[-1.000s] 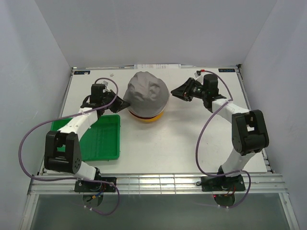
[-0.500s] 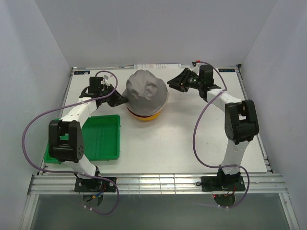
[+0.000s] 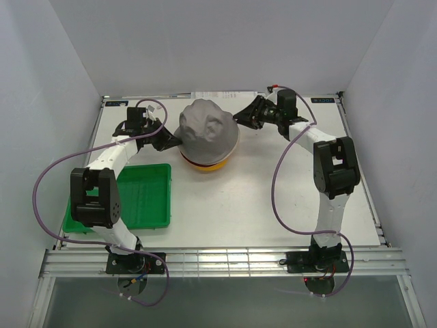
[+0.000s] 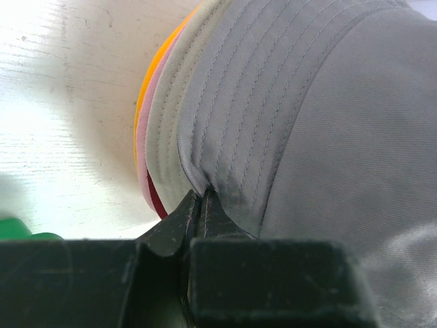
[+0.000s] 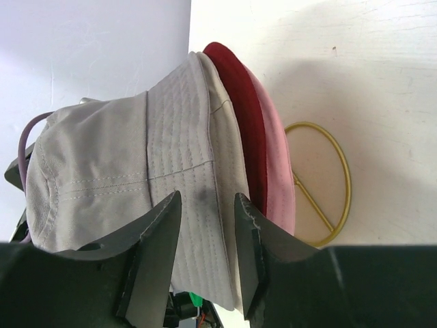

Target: Stack the hats

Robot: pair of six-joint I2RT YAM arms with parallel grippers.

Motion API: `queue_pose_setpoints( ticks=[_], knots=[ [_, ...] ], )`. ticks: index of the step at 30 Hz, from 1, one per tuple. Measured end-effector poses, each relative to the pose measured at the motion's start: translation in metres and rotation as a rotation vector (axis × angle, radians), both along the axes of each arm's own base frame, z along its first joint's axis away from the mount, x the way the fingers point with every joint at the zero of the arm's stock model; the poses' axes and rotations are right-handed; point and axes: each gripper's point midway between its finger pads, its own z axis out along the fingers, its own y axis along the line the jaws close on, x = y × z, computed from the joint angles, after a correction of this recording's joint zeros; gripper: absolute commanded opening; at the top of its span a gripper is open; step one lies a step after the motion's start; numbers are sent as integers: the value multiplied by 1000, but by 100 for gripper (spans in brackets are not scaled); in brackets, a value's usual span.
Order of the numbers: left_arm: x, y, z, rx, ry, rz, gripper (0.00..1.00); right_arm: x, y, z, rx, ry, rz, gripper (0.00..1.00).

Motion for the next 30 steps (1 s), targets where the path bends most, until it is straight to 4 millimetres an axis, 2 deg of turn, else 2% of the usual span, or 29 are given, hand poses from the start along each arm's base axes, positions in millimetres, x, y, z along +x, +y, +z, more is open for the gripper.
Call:
queue_pose_setpoints(
  ticks=[13,16,20,23,30],
  knots=[
    [0,0,1,2,5,-1,0,-6,10,3,21,-14,21,44],
    [0,0,1,2,5,-1,0,-8,10,-4,23,1,19,37],
    [0,0,1,2,5,-1,0,-10,9,-8,28,19,15,15],
    [0,1,1,2,3,0,0,-12,9,-11,32,26,13,8],
    [1,3,-3,4,-3,5,0,-19,7,-27,34,56,6,8]
  ],
)
